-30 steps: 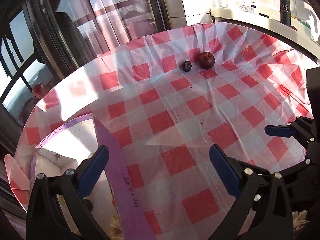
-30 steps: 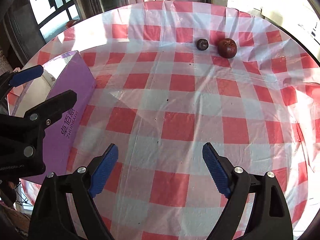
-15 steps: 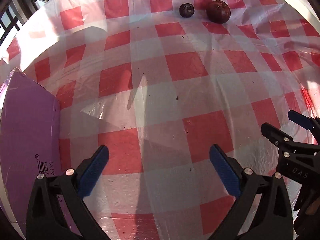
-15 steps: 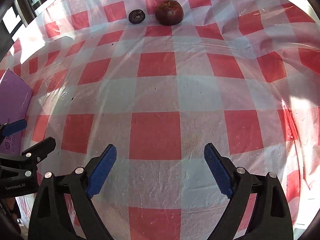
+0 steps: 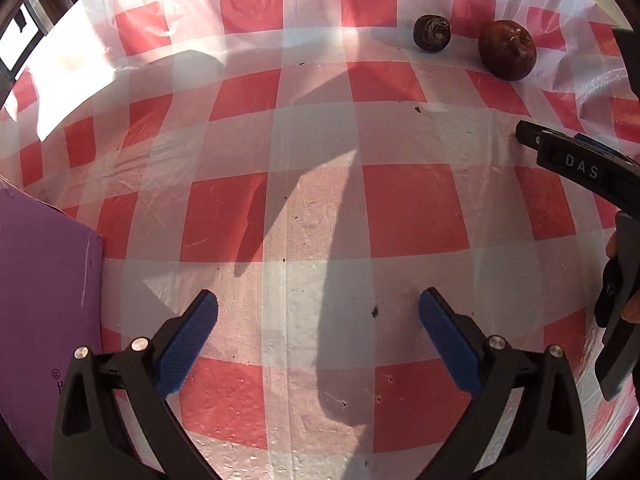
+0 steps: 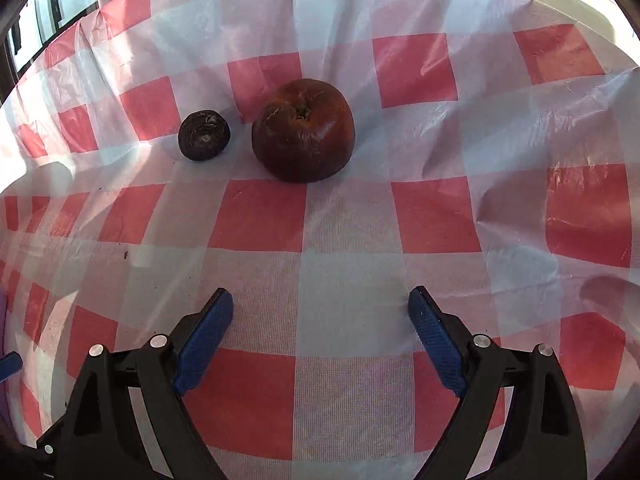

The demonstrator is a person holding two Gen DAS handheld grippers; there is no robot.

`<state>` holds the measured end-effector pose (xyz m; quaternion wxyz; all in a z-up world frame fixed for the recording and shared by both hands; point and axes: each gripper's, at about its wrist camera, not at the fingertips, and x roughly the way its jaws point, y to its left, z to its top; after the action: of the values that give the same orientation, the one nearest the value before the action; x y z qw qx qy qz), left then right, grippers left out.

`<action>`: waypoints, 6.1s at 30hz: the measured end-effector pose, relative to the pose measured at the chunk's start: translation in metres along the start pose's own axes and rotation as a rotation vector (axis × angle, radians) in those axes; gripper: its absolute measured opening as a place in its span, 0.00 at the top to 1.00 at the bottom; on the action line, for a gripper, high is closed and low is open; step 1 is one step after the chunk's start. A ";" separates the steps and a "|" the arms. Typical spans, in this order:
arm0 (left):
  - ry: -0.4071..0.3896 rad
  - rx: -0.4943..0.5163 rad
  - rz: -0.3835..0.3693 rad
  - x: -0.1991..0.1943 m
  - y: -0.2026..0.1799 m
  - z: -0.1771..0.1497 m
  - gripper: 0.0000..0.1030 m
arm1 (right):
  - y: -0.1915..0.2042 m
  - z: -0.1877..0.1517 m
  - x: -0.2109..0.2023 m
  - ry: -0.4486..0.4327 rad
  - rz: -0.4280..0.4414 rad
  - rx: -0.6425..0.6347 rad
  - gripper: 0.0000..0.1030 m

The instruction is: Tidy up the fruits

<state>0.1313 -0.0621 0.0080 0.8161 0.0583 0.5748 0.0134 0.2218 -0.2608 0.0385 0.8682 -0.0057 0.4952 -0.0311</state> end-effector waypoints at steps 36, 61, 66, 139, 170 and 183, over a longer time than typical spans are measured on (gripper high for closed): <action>-0.210 0.066 -0.129 0.042 -0.108 0.197 0.49 | -0.060 0.000 -0.021 -0.106 0.091 0.259 0.44; -0.045 0.104 -0.271 -0.063 -0.044 -0.076 0.64 | -0.016 -0.122 -0.118 0.003 0.151 0.025 0.44; -0.020 0.141 -0.310 -0.064 -0.048 -0.100 0.64 | 0.006 -0.148 -0.146 0.016 0.151 -0.022 0.44; -0.053 -0.086 -0.103 -0.084 0.358 -0.163 0.62 | 0.420 -0.165 -0.217 0.047 0.284 -0.558 0.44; -0.165 -0.063 -0.073 -0.129 0.349 -0.158 0.02 | 0.421 -0.170 -0.239 0.176 0.308 -0.544 0.16; -0.048 -0.076 -0.071 -0.104 0.354 -0.161 0.02 | 0.417 -0.172 -0.229 0.216 0.285 -0.513 0.16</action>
<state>-0.0397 0.2927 0.0912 0.8311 0.0072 0.5560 0.0049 -0.0224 0.1725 0.1306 0.7763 -0.1516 0.5722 0.2166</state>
